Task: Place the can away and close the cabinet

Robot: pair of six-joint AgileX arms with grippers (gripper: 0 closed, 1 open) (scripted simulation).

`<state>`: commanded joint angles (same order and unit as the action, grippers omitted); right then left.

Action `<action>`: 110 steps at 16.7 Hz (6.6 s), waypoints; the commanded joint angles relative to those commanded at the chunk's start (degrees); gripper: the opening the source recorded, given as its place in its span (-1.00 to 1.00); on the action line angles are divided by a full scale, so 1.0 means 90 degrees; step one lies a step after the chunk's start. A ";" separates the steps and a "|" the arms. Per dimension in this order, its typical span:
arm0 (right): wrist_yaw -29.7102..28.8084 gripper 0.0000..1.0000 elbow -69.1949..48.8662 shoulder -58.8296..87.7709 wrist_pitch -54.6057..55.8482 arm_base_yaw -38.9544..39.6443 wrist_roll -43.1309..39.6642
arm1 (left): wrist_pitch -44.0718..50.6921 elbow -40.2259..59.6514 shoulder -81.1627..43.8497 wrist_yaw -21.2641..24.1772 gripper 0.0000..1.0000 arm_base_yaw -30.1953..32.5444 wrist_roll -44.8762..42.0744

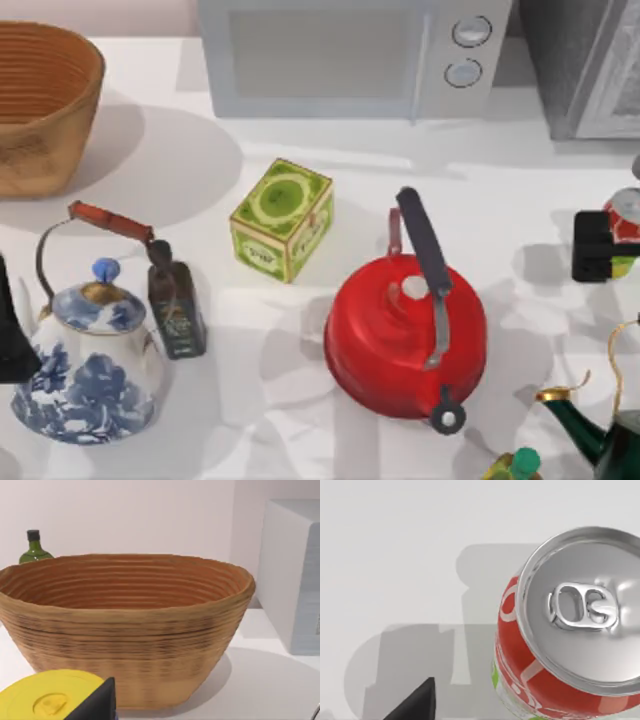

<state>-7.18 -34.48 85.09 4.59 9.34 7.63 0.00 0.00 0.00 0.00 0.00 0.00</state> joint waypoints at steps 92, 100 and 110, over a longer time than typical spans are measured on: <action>0.0725 -1.00 0.3148 -0.8751 -0.0849 -0.0898 -0.0859 | 0.0000 0.0000 0.0000 0.0000 1.00 0.0000 0.0000; 0.0379 -1.00 -0.1352 -0.5314 -0.1849 -0.0272 -0.0761 | 0.0000 0.0000 0.0000 0.0000 1.00 0.0000 0.0000; -0.0318 -1.00 -0.6683 -0.1521 -0.3021 0.0125 -0.0698 | 0.0000 0.0000 0.0000 0.0000 1.00 0.0000 0.0000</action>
<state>-10.04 -94.62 71.40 -22.59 10.46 1.36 0.00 0.00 0.00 0.00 0.00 0.00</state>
